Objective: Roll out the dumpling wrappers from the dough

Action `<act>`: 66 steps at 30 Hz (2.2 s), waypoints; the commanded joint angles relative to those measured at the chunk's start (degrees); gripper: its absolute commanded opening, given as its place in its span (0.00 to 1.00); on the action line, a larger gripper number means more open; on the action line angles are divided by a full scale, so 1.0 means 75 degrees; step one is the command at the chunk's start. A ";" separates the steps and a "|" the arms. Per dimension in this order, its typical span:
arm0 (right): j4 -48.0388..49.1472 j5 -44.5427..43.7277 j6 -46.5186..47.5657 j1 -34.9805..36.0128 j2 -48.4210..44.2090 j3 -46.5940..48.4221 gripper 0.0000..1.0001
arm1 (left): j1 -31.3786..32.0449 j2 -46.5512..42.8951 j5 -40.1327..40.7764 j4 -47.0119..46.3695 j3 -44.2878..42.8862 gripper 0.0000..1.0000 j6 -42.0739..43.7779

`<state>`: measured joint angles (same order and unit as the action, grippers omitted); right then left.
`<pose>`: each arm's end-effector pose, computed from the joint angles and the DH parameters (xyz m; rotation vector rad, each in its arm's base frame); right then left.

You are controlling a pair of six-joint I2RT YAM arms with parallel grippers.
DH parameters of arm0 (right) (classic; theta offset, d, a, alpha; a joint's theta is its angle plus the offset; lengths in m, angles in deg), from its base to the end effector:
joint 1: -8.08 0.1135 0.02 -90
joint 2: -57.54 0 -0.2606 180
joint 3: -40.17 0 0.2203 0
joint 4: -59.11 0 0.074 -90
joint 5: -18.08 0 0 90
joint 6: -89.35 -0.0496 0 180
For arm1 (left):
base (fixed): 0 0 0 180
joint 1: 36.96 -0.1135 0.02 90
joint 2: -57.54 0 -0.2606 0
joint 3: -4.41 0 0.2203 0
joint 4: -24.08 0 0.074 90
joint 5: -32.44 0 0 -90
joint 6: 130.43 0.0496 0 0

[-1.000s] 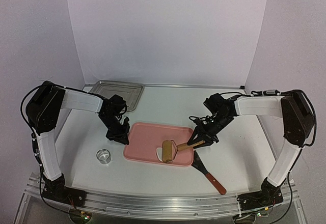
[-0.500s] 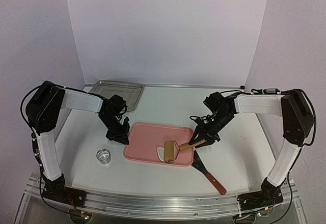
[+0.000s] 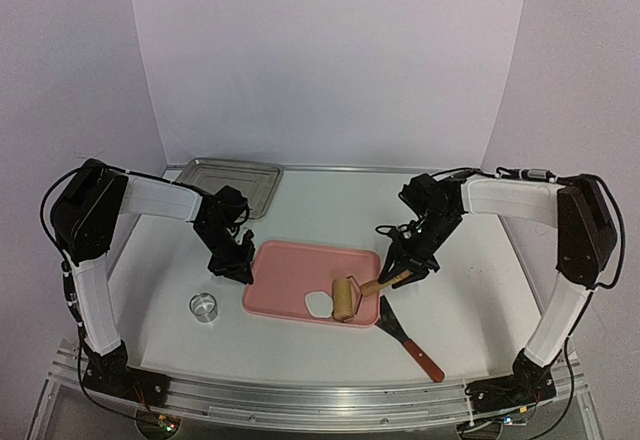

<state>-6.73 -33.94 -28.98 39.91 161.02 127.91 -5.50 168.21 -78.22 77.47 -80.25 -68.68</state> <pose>0.2467 0.1891 0.1953 0.1555 -2.7800 -0.9316 0.2742 -0.1883 0.1424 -0.1373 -3.0552 0.6246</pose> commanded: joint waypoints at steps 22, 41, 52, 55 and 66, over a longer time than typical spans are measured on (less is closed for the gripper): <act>-0.1724 0.0639 -0.0473 0.0084 0.0865 0.3353 0.00 | -0.0140 0.0069 0.0082 -0.0004 -0.0514 0.00 0.0370; -0.2206 -0.1267 -0.0207 0.0425 0.1729 0.2551 0.00 | -0.0140 0.0016 0.0118 -0.0087 -0.0470 0.00 0.0265; -0.2082 -0.1928 -0.0156 0.0746 0.2602 0.2558 0.00 | -0.0140 -0.0129 0.0314 0.0056 -0.0374 0.00 0.0280; -0.2210 -0.2045 -0.0002 0.0373 0.2055 0.1945 0.00 | -0.0140 -0.0124 0.0290 -0.0024 -0.0311 0.00 0.0193; -0.2081 -0.1851 0.0026 0.0782 0.2851 0.2464 0.00 | -0.0135 -0.0165 0.0310 -0.0045 -0.0289 0.00 0.0175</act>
<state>-12.62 -31.45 -28.07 41.42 172.83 146.73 -6.25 168.65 -76.82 77.51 -81.56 -66.39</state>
